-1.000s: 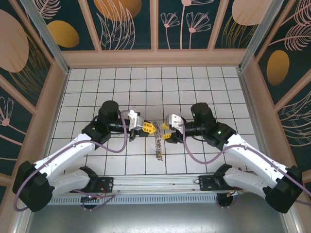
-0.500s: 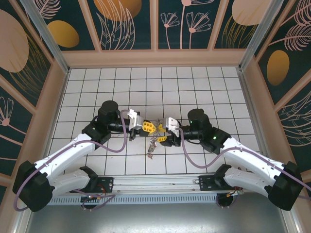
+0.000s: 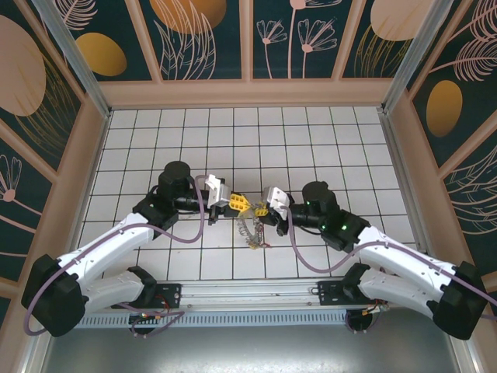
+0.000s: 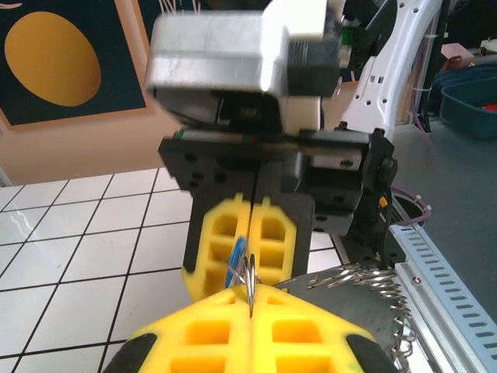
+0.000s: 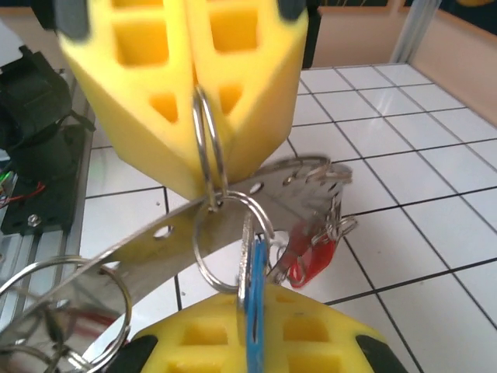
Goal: Put the keys on the keyring
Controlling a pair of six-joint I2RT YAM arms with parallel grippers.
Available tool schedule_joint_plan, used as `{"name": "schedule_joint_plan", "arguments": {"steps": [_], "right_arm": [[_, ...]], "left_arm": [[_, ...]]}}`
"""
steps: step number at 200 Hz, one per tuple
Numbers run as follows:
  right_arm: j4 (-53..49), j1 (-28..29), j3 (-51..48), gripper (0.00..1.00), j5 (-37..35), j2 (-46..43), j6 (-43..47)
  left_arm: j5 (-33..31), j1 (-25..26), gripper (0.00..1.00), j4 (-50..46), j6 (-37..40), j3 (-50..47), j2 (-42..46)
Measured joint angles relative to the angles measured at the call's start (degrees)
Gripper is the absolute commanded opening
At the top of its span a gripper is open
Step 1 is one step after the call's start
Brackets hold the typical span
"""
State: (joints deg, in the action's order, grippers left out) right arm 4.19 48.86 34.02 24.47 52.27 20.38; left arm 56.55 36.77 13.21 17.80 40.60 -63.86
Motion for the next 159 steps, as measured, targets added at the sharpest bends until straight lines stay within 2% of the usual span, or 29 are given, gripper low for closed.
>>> {"name": "schedule_joint_plan", "arguments": {"steps": [54, 102, 136, 159], "right_arm": [[-5.0, 0.4, 1.3, 0.00, -2.0, -2.5, 1.4], [-19.6, 1.5, 13.6, 0.00, -8.2, 5.0, 6.5], [-33.2, 5.5, 25.3, 0.00, -20.1, 13.9, 10.3], [-38.9, 7.8, 29.2, 0.00, -26.7, 17.9, 12.5]], "left_arm": [[-1.4, 0.5, 0.00, -0.4, 1.5, 0.0, -0.8], [-4.5, 0.5, 0.00, -1.8, 4.6, 0.0, -2.3], [-9.1, 0.3, 0.00, -2.3, 5.7, -0.8, -2.7], [-11.1, 0.3, 0.00, -1.1, 5.0, -2.6, -3.5]]}}
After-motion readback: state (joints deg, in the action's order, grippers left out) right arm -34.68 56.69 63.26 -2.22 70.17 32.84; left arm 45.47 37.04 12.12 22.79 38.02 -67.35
